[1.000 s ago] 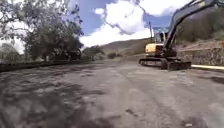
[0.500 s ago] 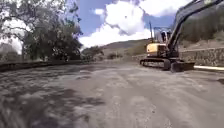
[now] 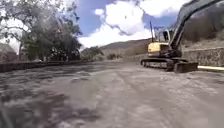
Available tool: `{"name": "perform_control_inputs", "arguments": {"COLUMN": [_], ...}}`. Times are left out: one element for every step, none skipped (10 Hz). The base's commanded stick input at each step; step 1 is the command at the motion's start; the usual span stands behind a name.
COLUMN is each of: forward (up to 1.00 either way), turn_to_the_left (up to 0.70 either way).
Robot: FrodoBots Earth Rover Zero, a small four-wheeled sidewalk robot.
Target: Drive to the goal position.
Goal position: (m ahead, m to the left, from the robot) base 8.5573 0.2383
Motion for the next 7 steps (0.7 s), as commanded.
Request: {"name": "perform_control_inputs", "arguments": {"forward": [0.70,0.70,0.70,0.70,0.70,0.70,0.70], "turn_to_the_left": [0.00,0.00,0.00,0.00,0.00,0.00,0.00]}}
